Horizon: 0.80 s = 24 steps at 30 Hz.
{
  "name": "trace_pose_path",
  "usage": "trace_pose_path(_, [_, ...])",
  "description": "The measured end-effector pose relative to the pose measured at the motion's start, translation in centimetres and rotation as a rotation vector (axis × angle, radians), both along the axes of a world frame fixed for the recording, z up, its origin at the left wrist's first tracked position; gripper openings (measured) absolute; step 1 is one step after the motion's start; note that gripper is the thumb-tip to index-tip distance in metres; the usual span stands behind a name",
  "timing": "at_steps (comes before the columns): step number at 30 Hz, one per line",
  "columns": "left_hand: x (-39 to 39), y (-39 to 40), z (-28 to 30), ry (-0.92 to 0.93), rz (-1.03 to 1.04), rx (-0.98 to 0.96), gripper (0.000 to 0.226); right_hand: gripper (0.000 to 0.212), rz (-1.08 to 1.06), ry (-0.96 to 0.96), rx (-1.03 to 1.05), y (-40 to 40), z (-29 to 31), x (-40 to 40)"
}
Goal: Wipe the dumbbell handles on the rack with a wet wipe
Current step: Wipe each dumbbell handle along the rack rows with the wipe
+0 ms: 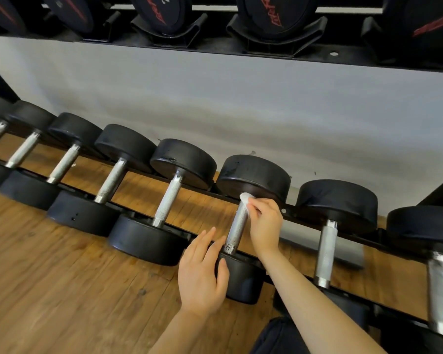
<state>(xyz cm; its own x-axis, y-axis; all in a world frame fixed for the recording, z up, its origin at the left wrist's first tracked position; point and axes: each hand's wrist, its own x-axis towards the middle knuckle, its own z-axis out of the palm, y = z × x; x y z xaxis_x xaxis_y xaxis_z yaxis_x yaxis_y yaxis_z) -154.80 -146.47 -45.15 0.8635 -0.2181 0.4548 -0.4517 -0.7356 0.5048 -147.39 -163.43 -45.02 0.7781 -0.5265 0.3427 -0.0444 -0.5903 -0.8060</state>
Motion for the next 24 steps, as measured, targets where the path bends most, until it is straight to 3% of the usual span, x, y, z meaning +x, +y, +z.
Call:
trace_pose_path(11, [-0.2, -0.1, 0.3, 0.033, 0.02, 0.02, 0.044, 0.017, 0.047, -0.031, -0.049, -0.3, -1.2, -0.6])
trace_pose_path(18, [0.6, 0.3, 0.4, 0.033, -0.037, 0.184, 0.04, 0.016, 0.01, -0.058, 0.061, -0.1, -1.1, -0.2])
trace_pose_path(24, [1.1, 0.7, 0.9, 0.019, -0.125, 0.217, 0.042, 0.015, 0.08, -0.06, 0.081, -0.1, -1.3, -1.1])
